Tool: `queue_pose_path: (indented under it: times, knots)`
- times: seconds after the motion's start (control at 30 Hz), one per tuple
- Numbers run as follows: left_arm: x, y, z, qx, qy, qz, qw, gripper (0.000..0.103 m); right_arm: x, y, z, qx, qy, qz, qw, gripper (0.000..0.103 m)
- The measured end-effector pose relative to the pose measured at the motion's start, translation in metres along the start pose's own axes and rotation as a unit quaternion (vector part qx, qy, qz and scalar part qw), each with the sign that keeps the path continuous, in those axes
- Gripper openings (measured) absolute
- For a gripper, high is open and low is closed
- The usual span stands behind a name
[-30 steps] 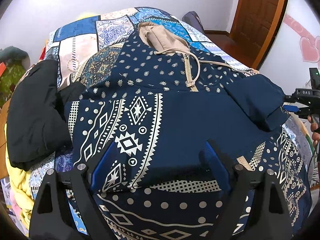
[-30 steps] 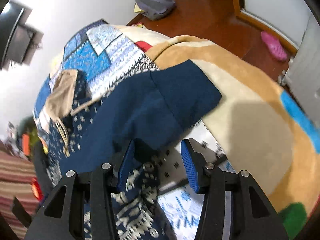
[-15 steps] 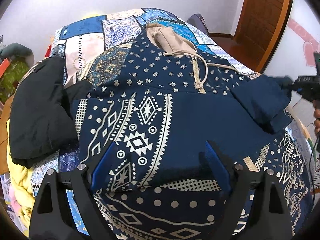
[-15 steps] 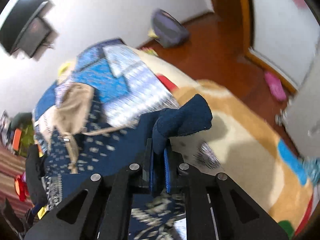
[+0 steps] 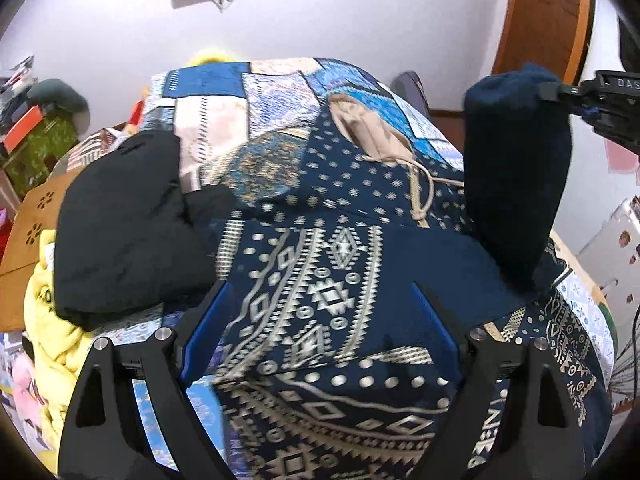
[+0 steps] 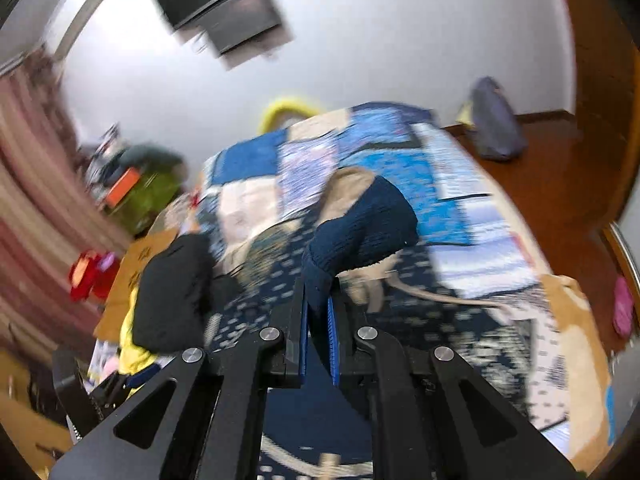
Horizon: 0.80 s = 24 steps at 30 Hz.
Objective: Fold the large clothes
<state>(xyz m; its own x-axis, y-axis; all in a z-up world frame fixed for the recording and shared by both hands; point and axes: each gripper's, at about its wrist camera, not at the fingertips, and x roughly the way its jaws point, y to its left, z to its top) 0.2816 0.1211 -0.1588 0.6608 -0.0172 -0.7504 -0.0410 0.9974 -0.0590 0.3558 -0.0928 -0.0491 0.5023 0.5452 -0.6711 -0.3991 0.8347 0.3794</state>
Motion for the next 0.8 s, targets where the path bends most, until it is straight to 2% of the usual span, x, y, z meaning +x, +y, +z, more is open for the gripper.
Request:
queue_pose_path:
  times: [0.13,0.23,0.4,0.5,0.57,0.6,0.67,0.8]
  knots:
    - [-0.012,0.028,-0.009,-0.023,-0.005,0.01,0.9997,0.088,0.048,0.035,-0.018,-0.025,0.057,0.018,0.998,0.007]
    - [-0.018,0.047,-0.02,-0.04,-0.001,0.016,0.9991,0.088,0.089,0.052,-0.045,-0.036,0.124,0.026,0.991,0.007]
    - [-0.022,0.072,-0.039,-0.059,0.011,0.03,0.9978,0.088,0.149,0.069,-0.095,-0.054,0.232,0.014,0.971,0.009]
    - [-0.022,0.081,-0.048,-0.071,0.018,0.033,0.9968,0.088,0.166,0.077,-0.118,-0.066,0.276,0.003,0.959,0.013]
    - [-0.02,0.084,-0.052,-0.077,0.025,0.032,0.9962,0.088,0.168,0.079,-0.123,-0.073,0.287,-0.006,0.955,0.017]
    - [-0.018,0.085,-0.054,-0.079,0.027,0.032,0.996,0.088,0.166,0.081,-0.122,-0.075,0.288,0.0,0.955,0.025]
    - [-0.016,0.084,-0.056,-0.081,0.032,0.032,0.9957,0.088,0.159,0.083,-0.118,-0.071,0.295,0.012,0.953,0.036]
    - [-0.014,0.075,-0.055,-0.076,0.034,0.025,0.9962,0.088,0.139,0.092,-0.109,-0.094,0.277,0.018,0.956,0.037]
